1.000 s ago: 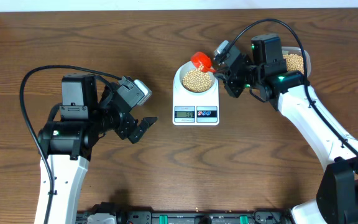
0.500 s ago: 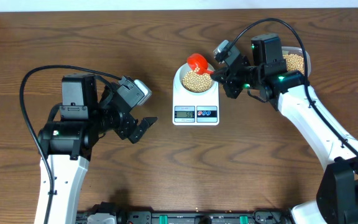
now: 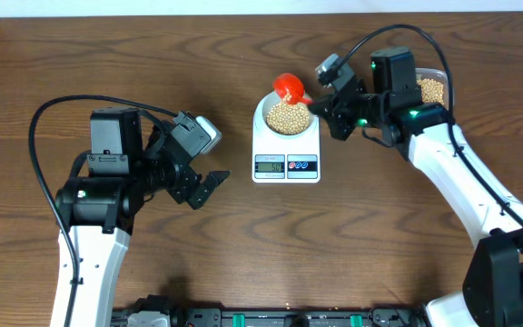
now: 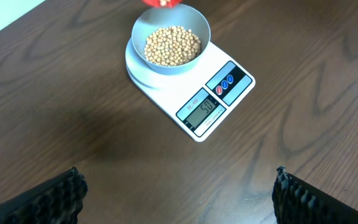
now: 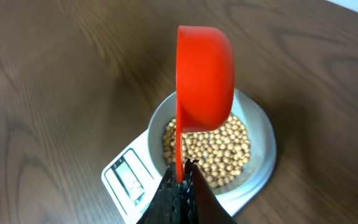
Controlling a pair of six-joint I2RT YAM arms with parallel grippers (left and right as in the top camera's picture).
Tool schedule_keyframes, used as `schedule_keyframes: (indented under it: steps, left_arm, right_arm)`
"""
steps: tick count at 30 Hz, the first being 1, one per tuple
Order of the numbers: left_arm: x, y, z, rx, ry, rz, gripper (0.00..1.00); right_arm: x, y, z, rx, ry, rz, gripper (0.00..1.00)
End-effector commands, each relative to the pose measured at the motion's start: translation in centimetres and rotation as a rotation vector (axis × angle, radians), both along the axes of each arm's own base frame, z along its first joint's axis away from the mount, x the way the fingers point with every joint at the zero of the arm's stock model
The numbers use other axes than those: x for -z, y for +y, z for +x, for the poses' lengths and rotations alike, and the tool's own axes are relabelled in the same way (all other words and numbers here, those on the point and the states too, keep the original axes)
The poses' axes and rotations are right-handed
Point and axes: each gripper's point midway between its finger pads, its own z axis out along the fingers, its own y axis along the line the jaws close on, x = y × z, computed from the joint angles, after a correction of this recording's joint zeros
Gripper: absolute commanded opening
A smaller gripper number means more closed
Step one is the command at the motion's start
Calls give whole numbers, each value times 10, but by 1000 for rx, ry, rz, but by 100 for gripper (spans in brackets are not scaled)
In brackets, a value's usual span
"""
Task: Scoop item into bowl and weigh 50g on scale
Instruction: 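Carry the red scoop with the right gripper right toward the tub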
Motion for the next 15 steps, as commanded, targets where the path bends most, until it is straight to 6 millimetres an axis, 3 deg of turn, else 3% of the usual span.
schedule_keyframes:
  steps: [1,6,15]
  left_arm:
    - [-7,1,3,5,-23,5,98]
    - [-7,1,3,5,-23,5,98]
    - [-7,1,3,5,-23,5,98]
  right_arm:
    - [-16,-11,5,31,-10,41,1]
    - [-18,-35,17,89,-17,42,1]
    - [-23,-98,37,239,-29,36,1]
